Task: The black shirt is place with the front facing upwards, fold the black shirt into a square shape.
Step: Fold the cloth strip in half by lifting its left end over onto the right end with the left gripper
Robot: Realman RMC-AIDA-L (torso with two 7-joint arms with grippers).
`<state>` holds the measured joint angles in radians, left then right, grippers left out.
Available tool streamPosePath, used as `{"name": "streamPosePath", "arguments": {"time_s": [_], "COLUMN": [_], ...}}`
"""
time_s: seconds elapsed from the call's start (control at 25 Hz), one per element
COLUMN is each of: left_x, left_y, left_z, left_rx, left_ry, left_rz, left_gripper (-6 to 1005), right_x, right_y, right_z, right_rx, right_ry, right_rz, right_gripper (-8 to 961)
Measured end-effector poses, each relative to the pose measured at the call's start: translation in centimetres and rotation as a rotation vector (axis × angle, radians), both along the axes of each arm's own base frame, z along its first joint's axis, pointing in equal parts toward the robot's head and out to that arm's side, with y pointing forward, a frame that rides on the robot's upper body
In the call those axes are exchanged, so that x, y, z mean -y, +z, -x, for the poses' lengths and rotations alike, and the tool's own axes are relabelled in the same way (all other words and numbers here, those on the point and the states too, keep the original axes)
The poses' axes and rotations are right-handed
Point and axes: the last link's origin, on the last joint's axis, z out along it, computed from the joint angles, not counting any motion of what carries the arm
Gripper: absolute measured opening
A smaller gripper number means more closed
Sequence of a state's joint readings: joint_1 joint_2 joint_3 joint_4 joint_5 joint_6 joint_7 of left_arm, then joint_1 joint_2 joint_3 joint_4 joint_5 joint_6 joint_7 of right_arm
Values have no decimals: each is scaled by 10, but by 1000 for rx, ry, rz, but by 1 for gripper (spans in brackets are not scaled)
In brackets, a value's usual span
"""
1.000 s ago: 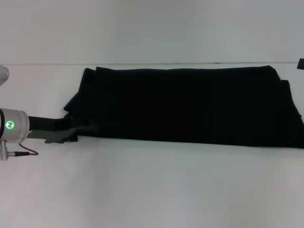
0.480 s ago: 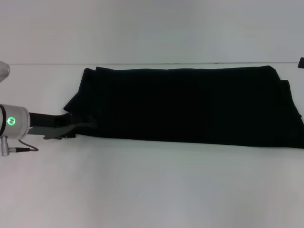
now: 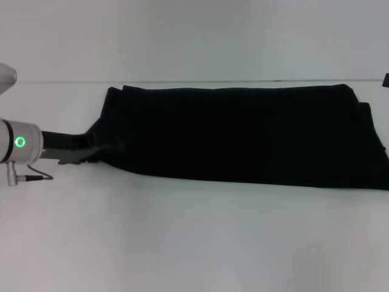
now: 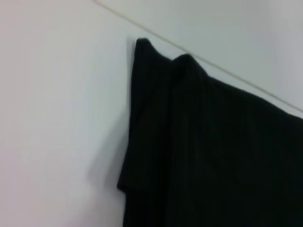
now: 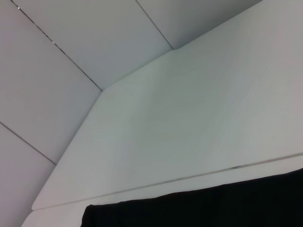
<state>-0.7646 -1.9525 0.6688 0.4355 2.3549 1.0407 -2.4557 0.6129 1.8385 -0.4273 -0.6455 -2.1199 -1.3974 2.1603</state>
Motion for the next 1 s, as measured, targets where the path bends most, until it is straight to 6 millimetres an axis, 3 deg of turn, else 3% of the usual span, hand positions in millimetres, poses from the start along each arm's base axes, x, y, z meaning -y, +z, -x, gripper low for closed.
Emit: {"name": "streamPosePath", "arguments": {"time_s": [0.8,1.0], "left_x": [-3,-1], "left_y": [3,6], "left_z": [4,9], "left_rx": [-43,-47], "left_ry": [-34,-31], "left_rz": [-46,-60], "left_gripper": [795,551], "right_x": [-1,-1], "right_y": [0,-2], "right_z": [0,0], "right_rx": [2,4], "right_ry": [-1,-1], "right_rz": [-4,-4], "right_gripper": [860,859]}}
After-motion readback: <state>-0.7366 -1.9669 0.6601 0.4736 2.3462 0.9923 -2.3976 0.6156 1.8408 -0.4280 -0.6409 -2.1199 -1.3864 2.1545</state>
